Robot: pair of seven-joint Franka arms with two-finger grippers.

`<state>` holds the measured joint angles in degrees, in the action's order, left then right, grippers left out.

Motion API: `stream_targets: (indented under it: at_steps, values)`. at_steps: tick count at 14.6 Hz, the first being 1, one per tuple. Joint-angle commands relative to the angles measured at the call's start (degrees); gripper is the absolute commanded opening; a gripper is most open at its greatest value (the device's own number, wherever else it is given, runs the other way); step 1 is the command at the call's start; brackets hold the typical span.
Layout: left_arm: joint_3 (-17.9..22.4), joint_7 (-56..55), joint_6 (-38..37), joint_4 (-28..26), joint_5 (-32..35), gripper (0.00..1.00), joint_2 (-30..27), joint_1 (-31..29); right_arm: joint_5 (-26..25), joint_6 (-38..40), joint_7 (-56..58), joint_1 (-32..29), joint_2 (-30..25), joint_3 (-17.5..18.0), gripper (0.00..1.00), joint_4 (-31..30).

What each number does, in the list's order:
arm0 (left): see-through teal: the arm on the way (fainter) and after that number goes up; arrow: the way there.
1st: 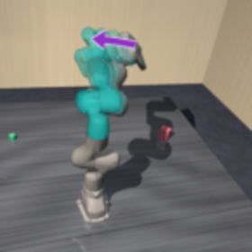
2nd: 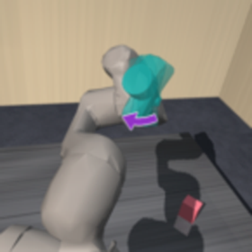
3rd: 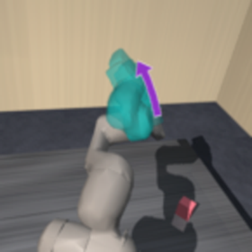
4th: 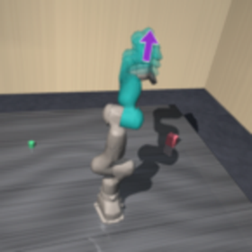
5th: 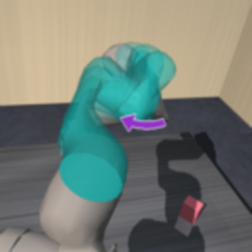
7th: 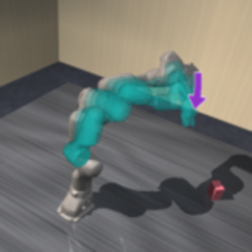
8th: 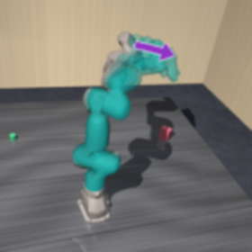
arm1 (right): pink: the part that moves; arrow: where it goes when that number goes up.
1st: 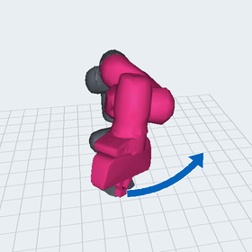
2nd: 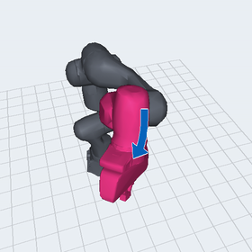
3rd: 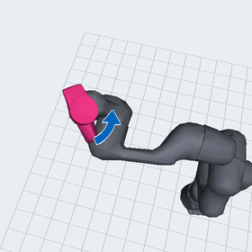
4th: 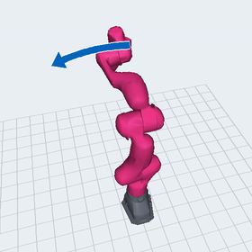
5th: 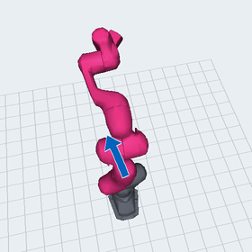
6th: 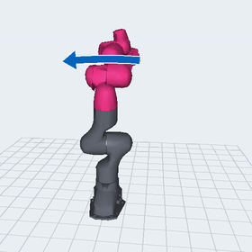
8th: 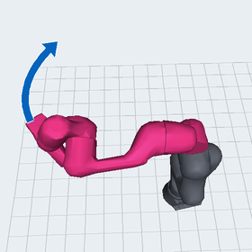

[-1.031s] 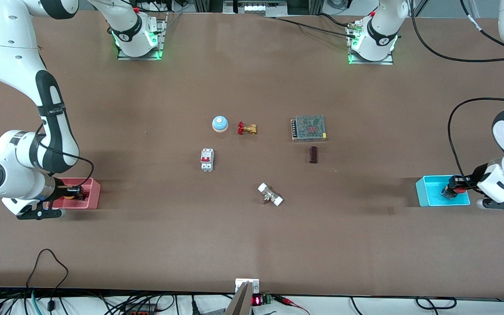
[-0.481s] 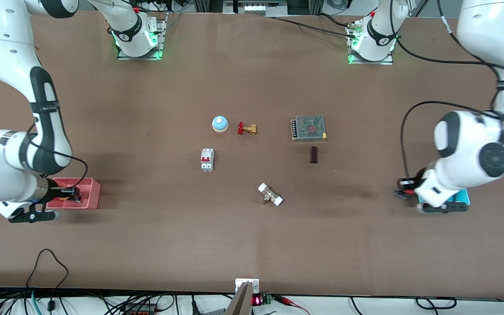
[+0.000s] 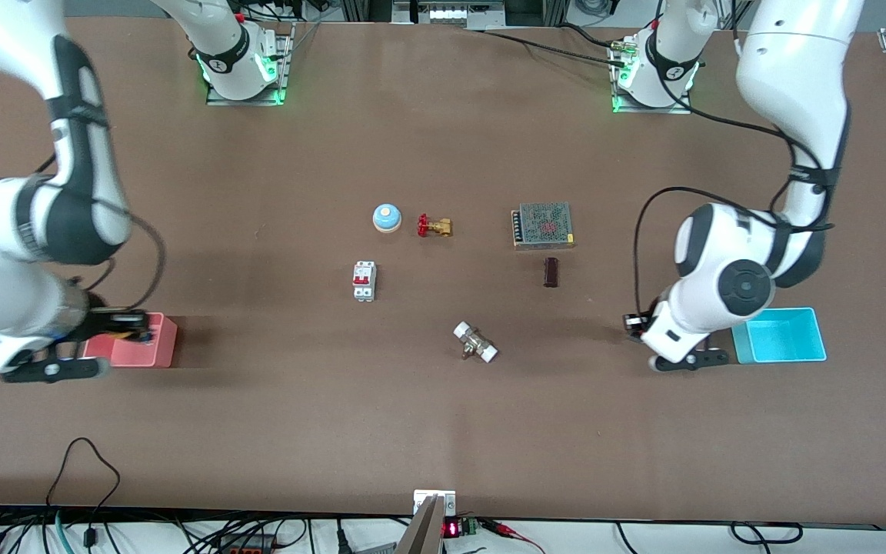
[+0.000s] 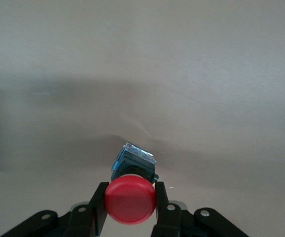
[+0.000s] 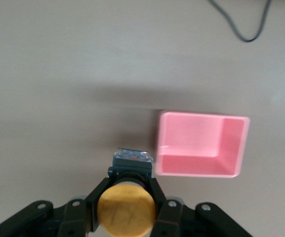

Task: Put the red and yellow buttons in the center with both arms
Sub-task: 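Lift the yellow button with the right gripper while the left gripper lifts the red button, then lower the red button onto the table with the left gripper and release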

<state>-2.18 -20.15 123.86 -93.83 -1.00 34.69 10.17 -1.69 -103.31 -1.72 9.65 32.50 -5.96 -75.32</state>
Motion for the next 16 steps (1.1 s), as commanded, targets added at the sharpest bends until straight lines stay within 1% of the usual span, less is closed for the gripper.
stream_targets:
  at_steps: [1, 3, 5, 6, 7, 9, 10, 11, 12, 13, 14, 15, 16]
  values:
    - [0.68, -1.46, 1.99, 0.31, -4.52, 0.34, 0.9, 2.13, 1.58, 1.09, -5.91, 4.22, 0.28, -0.1, 0.2, -2.11]
    - [0.68, -1.73, 2.87, 0.31, -6.38, 0.34, 1.43, 2.4, 5.1, 0.3, -10.04, 6.43, 0.72, -0.1, 0.2, -3.78]
    - [0.68, -1.9, 3.49, 0.31, -6.56, 0.37, 2.3, 3.62, 5.29, -0.05, -13.21, 9.32, 1.69, -0.1, 0.2, -3.96]
    - [0.68, -2.17, 3.93, 0.31, -6.56, 0.38, 2.66, 3.72, 5.29, -0.05, -13.31, 10.21, 2.21, -0.1, 0.19, -4.14]
    - [0.77, -2.17, 3.93, 0.31, -6.56, 0.42, 2.83, 3.72, 5.29, -0.31, -13.4, 11.09, 2.65, -0.1, 0.17, -4.4]
    - [0.68, -2.26, 3.93, 0.31, -6.56, 0.56, 2.84, 3.72, 5.38, -1.8, -14.09, 11.8, 3.8, -0.1, 0.17, -5.19]
    - [0.77, -2.52, 3.93, 0.31, -6.56, 0.58, 2.84, 3.81, 5.46, -3.11, -15.84, 12.32, 4.41, -0.1, 0.17, -5.8]
    - [0.77, -2.7, 3.93, 0.31, -6.56, 0.64, 2.84, 3.72, 5.55, -4.35, -16.9, 13.11, 4.94, -0.1, 0.17, -6.24]
    - [0.77, -2.61, 3.85, 0.4, -6.56, 0.68, 2.66, 3.28, 5.55, -5.23, -18.13, 13.99, 5.47, -0.1, 0.17, -6.42]
    - [1.12, -2.52, 3.5, 0.58, -6.56, 0.8, 2.14, 2.76, 5.55, -5.59, -19.28, 14.43, 5.99, -0.1, 0.17, -6.42]
    - [1.3, -2.26, 2.89, 1.36, -6.47, 0.97, 1.18, 1.62, 5.55, -6.28, -20.07, 14.7, 6.43, -0.1, 0.17, -6.42]
    - [1.38, -2.17, 2.18, 1.98, -6.3, 1.0, 0.3, 0.57, 5.55, -6.81, -20.34, 14.87, 6.87, -0.1, 0.17, -6.42]
    - [1.47, -2.08, 1.22, 2.24, -6.04, 1.0, -1.19, -0.31, 5.55, -6.99, -20.34, 14.87, 7.4, -0.1, 0.17, -6.42]
